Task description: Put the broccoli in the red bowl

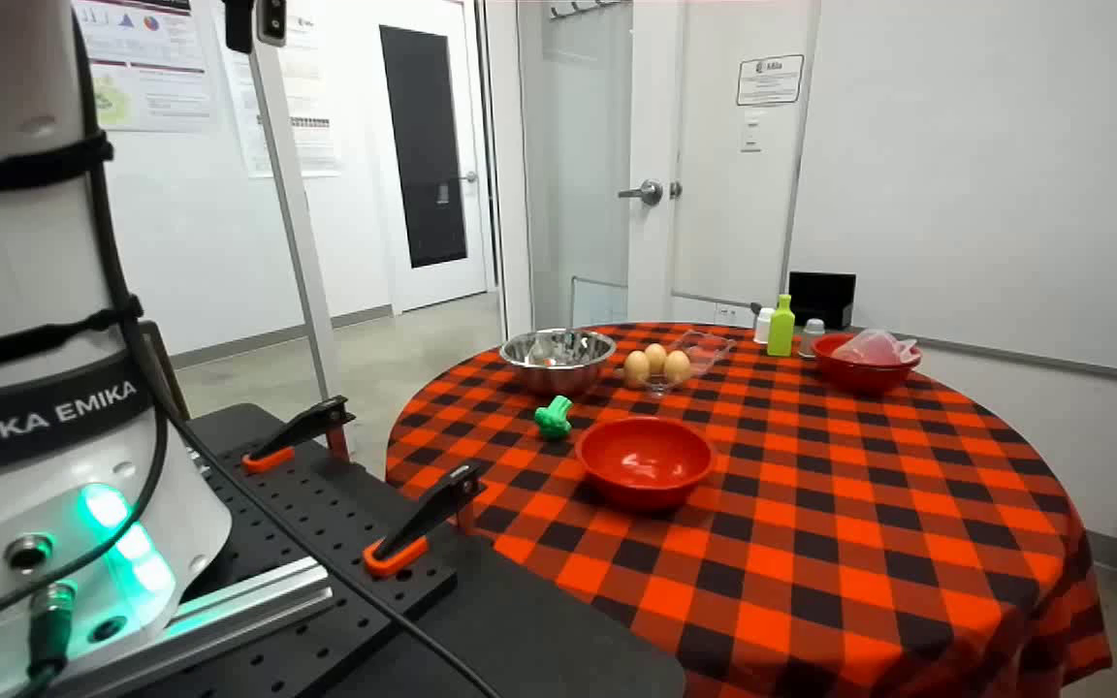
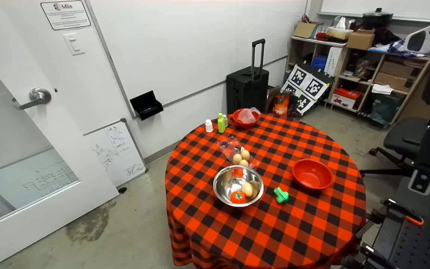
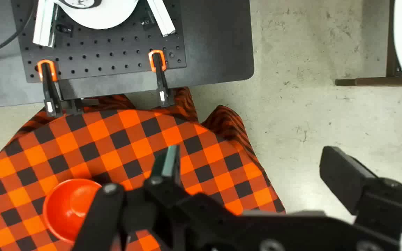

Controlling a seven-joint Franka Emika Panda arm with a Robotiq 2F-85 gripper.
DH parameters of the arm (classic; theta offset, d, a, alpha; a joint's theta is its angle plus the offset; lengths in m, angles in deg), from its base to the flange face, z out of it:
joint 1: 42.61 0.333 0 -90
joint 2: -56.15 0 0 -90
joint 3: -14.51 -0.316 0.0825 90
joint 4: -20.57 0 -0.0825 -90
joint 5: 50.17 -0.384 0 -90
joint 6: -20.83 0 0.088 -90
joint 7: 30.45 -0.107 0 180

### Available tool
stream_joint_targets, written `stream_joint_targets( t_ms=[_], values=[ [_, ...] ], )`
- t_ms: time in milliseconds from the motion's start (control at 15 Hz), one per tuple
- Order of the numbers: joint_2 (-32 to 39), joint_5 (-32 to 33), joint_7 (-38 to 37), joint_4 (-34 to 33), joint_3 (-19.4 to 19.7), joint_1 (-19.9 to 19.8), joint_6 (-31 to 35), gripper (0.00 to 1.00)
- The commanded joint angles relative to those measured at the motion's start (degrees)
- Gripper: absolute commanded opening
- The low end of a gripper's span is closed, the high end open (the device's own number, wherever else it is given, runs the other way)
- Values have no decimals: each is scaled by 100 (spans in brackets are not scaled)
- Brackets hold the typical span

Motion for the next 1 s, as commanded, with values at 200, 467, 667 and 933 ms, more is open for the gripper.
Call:
stream_joint_targets(
  t_ms=[200,467,667,933],
  values=[
    [-14,-49,62,-13,-78,-109,-30,100],
    [98,151,20,40,-49,-382,174,100],
    [333,344,103,156,19,-634,526,100],
    [996,512,208,266,66,-784,1268,100]
  ],
)
